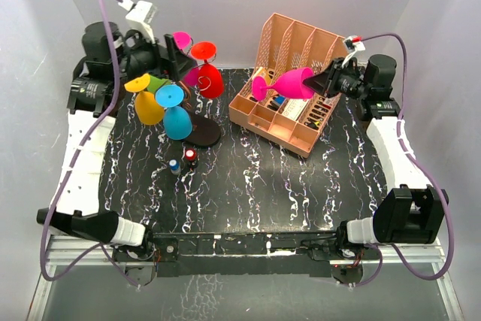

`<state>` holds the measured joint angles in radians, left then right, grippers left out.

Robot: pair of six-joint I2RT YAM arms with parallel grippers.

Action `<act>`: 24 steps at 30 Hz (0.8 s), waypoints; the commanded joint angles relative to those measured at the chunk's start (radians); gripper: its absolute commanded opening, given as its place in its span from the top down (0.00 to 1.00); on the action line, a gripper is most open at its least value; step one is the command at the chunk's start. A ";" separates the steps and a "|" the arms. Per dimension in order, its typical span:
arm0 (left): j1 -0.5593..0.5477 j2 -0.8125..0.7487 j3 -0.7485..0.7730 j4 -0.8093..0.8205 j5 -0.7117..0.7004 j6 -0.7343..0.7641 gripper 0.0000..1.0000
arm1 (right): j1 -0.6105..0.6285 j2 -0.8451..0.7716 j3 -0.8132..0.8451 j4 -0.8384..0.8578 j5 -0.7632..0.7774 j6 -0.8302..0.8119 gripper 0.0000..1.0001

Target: Place the wine glass upside down on the wine glass rack

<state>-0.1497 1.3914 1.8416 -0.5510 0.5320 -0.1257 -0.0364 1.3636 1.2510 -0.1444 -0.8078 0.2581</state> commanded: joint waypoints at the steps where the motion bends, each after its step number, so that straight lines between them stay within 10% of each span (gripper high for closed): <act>1: -0.105 0.072 0.107 -0.044 -0.037 0.015 0.23 | -0.025 -0.063 -0.032 0.226 -0.029 0.195 0.92; 24: -0.342 0.241 0.180 0.051 -0.145 -0.200 0.25 | -0.031 -0.097 -0.159 0.658 -0.058 0.562 0.92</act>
<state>-0.4656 1.6314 2.0094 -0.5301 0.4328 -0.2684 -0.0666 1.3140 1.0924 0.4030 -0.8635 0.7906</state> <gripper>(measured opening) 0.759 0.098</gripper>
